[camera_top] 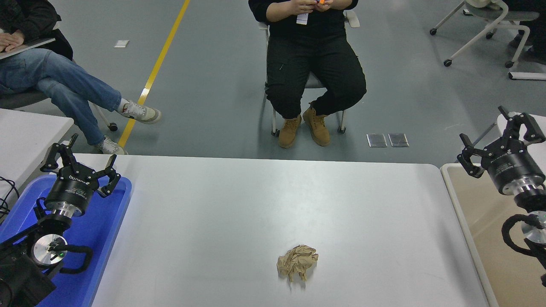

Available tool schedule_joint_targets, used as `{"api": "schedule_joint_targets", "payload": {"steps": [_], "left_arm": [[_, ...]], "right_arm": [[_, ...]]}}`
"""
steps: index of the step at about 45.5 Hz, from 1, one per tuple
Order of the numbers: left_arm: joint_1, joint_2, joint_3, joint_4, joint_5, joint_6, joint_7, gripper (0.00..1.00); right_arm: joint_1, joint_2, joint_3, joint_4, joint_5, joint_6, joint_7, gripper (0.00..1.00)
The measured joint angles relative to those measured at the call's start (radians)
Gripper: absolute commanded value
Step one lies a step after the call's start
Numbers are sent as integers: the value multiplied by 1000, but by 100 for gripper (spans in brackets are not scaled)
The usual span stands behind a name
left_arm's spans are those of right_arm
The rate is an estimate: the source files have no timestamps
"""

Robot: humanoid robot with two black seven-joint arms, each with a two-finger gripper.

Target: Clean the table surface

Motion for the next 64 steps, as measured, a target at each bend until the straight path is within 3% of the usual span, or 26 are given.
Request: {"api": "schedule_joint_targets", "payload": {"steps": [19, 30, 42, 52, 64], "left_arm": [[0, 0, 0, 0, 0, 0, 0, 100], [0, 0, 0, 0, 0, 0, 0, 100], [0, 0, 0, 0, 0, 0, 0, 100], [0, 0, 0, 0, 0, 0, 0, 100], [0, 0, 0, 0, 0, 0, 0, 100]], "right_arm": [[80, -105, -143, -15, 0, 2, 1, 99], [283, -245, -525, -60, 12, 2, 0, 99], [532, -295, -861, -87, 1, 2, 0, 99], [749, -277, -1005, -84, -210, 4, 1, 99], [900, -186, -1107, -66, -516, 17, 3, 99]]}}
